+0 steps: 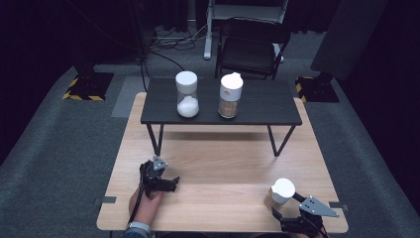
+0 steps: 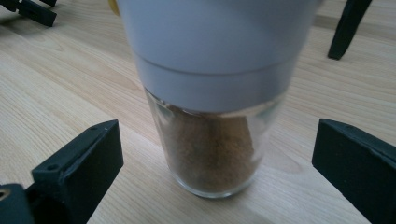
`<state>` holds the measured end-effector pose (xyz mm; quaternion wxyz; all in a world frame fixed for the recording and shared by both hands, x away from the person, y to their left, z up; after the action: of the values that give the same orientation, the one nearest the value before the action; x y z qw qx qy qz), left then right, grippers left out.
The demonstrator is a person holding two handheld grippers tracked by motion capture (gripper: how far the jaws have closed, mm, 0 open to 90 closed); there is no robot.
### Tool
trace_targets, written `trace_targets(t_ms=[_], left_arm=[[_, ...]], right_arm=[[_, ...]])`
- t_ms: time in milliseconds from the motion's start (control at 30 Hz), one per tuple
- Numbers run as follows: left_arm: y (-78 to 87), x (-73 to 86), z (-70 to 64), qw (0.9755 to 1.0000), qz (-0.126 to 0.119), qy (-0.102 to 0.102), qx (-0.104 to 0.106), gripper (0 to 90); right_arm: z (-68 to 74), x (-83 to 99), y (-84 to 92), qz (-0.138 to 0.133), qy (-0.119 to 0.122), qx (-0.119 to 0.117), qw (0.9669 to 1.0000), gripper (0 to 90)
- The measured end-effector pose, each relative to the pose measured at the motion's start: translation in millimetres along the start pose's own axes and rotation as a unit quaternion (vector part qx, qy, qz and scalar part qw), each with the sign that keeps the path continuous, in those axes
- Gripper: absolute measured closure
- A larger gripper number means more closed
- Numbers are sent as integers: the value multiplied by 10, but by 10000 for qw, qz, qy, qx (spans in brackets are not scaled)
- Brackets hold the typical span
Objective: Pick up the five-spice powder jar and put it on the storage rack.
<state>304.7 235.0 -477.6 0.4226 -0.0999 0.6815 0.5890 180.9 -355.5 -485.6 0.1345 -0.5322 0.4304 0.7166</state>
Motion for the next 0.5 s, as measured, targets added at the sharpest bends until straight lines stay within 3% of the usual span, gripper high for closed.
trace_targets(t_ms=[367,500], left_arm=[[0,0,0,10000,0,-1,0,4],[0,0,0,10000,-1,-1,-1,4]], right_arm=[[-1,-34,-146,-36,1,-10,10000,41],[-43,-17,-171,-91,-87,-65,9999,117]])
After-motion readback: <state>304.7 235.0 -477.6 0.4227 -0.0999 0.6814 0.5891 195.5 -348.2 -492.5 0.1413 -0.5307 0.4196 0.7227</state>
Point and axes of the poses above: each handheld gripper's, and its own axes: y roughly backward along the jaws, x roughly out of its underside, z roughly to its left, the point moved 3 cm from there along -y, roughly forward along the jaws, and after that the axes turned 5 degrees about -x, right-handed, at the moved point
